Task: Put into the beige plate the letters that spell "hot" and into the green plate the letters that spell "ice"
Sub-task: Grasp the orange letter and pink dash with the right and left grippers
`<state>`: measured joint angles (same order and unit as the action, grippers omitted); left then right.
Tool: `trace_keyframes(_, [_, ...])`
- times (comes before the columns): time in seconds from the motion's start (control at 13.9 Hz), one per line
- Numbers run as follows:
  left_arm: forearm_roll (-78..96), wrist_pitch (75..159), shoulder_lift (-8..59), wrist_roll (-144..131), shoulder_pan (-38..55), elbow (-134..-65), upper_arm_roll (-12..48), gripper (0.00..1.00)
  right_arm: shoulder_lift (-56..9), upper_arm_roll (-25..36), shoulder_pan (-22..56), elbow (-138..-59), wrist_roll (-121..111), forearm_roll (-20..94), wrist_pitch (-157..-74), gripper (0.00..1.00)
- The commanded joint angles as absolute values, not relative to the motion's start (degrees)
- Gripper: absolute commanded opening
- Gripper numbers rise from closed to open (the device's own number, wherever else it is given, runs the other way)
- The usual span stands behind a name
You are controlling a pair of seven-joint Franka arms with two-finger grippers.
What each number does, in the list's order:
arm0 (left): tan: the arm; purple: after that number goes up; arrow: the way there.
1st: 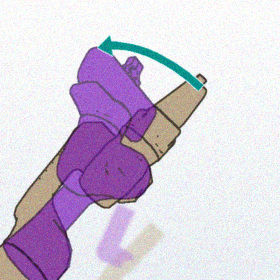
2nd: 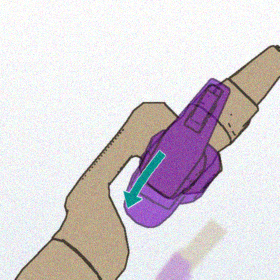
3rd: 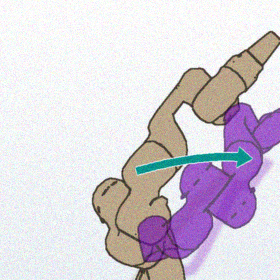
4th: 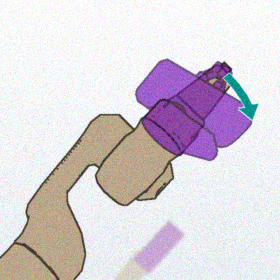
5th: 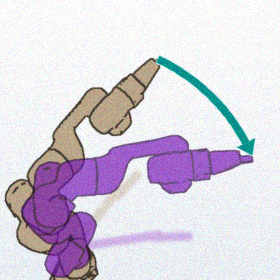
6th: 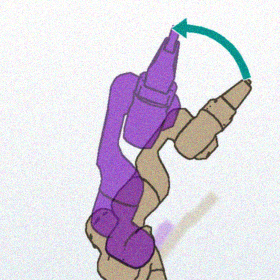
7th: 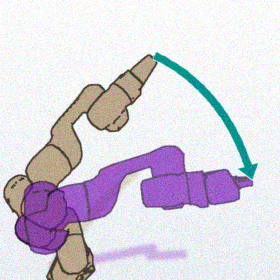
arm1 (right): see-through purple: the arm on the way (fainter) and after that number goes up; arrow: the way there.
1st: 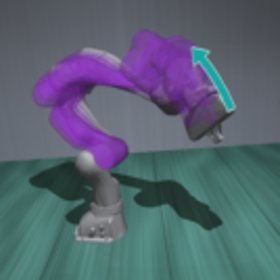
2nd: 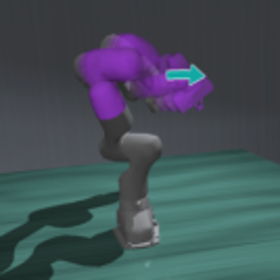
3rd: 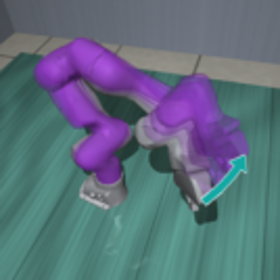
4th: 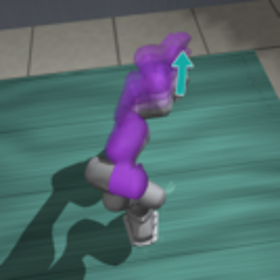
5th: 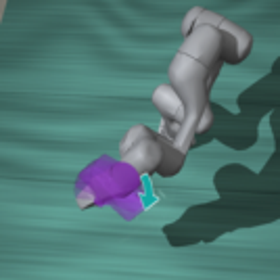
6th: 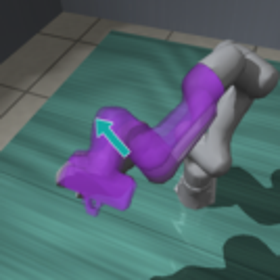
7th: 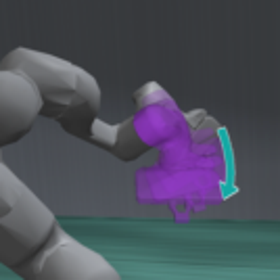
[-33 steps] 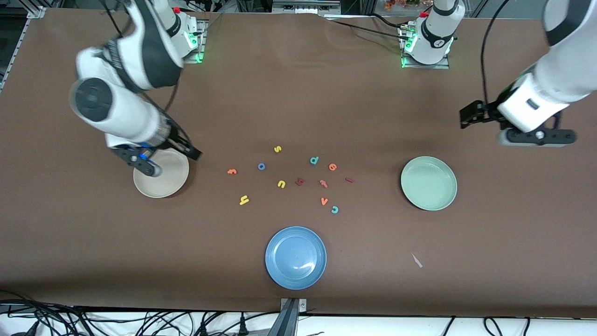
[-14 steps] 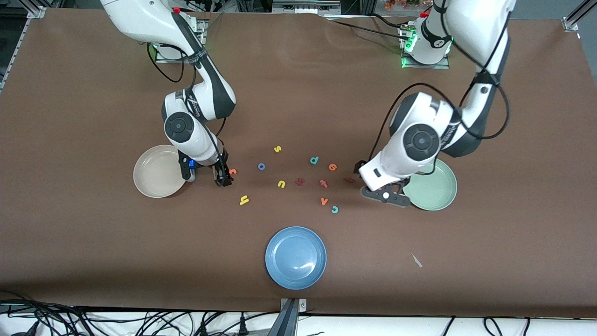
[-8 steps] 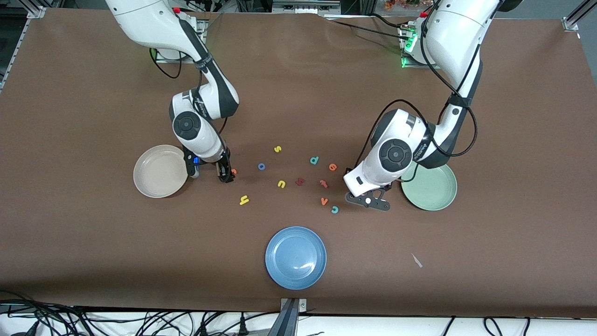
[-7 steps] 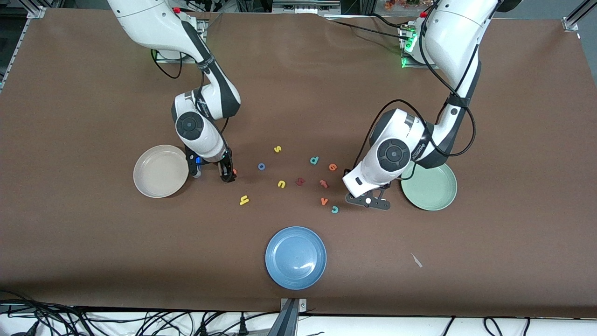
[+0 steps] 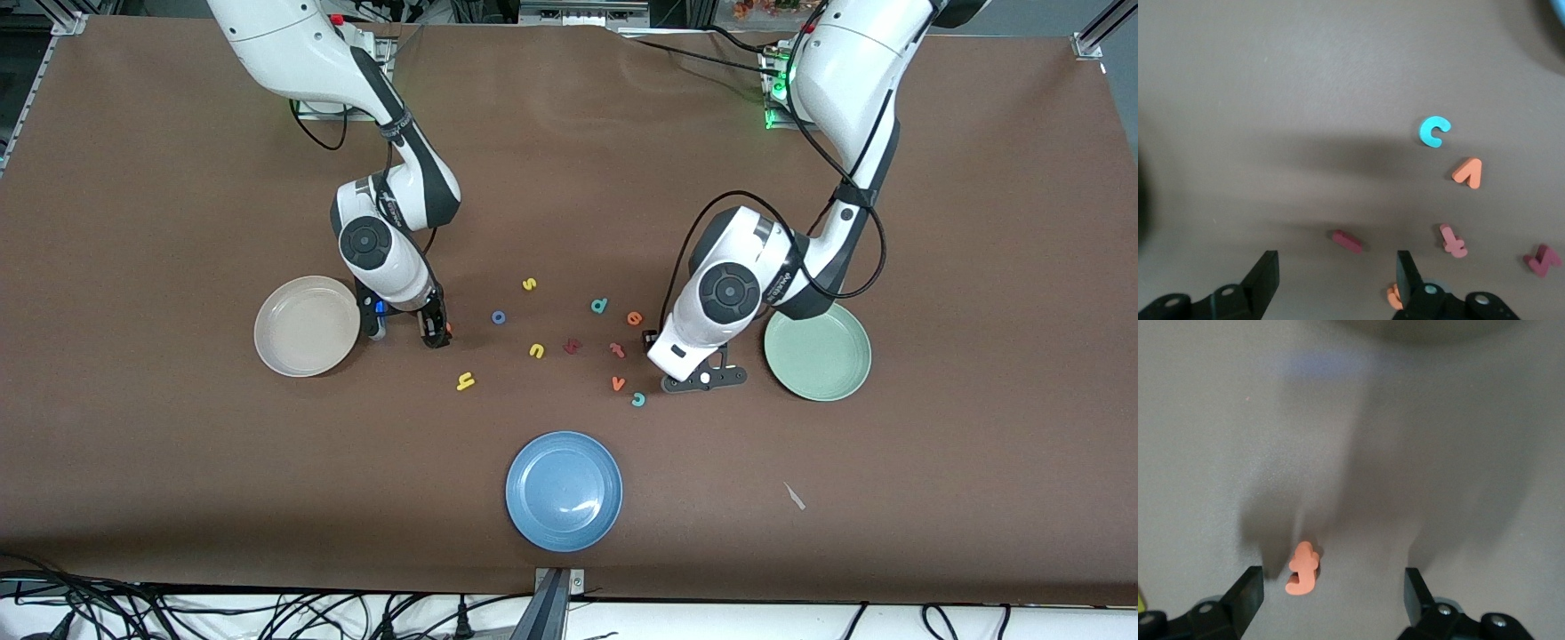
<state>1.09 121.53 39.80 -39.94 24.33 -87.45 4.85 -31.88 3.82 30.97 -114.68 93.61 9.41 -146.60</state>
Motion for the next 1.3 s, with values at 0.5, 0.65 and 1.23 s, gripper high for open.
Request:
trace_keyframes(0.5, [7.8,121.1,42.7,-69.8,25.6,-85.7,4.2,0.58,-33.4,4.0,30.8,-113.4,91.3,9.6,-147.9,0.66])
trace_keyframes(0.65, [7.7,121.0,43.2,-74.4,25.5,-85.8,4.2,0.48,-33.5,4.0,30.7,-113.4,91.1,9.8,-148.3,0.50])
trace_keyframes(1.23, [7.6,124.0,46.1,-82.1,25.7,-85.7,4.0,0.39,-33.8,4.2,30.6,-108.8,90.3,9.7,-143.9,0.00])
